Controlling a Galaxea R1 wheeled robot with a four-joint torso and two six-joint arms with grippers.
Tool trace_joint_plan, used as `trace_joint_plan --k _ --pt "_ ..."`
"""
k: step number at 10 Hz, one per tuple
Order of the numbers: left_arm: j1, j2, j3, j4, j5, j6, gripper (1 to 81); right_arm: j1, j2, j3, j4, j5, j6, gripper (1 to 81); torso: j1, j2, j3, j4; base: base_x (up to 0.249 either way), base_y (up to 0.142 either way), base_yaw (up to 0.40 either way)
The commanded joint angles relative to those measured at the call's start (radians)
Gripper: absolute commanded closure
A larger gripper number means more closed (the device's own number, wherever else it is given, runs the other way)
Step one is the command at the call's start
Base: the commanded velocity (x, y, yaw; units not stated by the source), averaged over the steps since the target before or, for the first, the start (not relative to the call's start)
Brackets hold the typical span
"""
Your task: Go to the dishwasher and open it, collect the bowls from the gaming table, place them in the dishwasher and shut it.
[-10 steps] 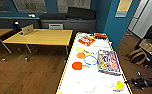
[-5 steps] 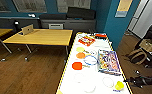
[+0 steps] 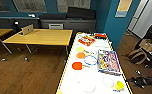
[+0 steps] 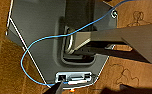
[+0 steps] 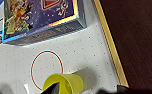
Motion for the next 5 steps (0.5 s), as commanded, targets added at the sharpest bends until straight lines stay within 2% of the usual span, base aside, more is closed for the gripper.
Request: trace_joint_plan --k 1,5 --pt "-0.003 -0.003 -0.001 0.011 0.068 0.007 1.0 0.086 0.008 -0.012 0.023 -0.020 0.002 1.0 0.000 0.000 0.000 0.000 0.000 0.000 0.000" --pt "-0.005 -0.004 -0.001 0.011 0.068 0.007 1.0 0.037 0.054 -0.020 0.024 0.028 0.002 1.0 0.000 0.000 0.000 0.000 0.000 0.000 0.000"
